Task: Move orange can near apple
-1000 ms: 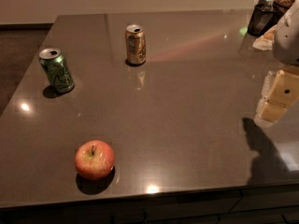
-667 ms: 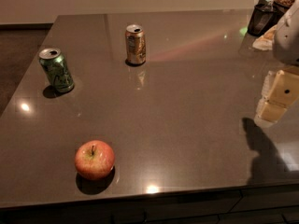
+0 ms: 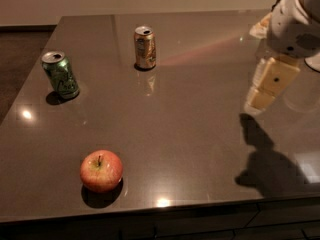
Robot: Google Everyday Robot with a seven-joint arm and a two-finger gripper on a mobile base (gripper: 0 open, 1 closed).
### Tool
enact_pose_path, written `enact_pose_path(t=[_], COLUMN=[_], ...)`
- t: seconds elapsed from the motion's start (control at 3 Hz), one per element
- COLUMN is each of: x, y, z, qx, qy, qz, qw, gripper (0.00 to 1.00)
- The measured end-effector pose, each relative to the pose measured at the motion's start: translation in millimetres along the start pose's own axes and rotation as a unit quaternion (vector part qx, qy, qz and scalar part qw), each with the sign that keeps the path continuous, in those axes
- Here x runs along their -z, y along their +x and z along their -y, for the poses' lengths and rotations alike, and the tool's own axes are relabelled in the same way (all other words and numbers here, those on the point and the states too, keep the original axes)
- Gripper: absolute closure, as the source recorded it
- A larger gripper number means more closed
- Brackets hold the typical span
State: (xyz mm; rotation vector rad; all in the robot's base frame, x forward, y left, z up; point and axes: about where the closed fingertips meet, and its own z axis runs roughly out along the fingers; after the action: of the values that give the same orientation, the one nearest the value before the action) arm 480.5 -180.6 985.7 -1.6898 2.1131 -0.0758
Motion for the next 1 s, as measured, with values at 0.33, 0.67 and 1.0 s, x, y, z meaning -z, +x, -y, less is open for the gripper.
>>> enact_pose_path(t=[0.33, 0.67, 1.0], x=[-19.3, -42.1, -73.9], y=[-34.8, -65.5, -106.4], z=[37.8, 72.4, 108.8], qx=[-0.009, -0.031, -0.061], qy=[0.017, 0.03, 0.042], qz=[0.036, 0.066, 0.096], qw=[0.9992, 0.9969, 0.9926], gripper=[0.0, 0.0, 0.0])
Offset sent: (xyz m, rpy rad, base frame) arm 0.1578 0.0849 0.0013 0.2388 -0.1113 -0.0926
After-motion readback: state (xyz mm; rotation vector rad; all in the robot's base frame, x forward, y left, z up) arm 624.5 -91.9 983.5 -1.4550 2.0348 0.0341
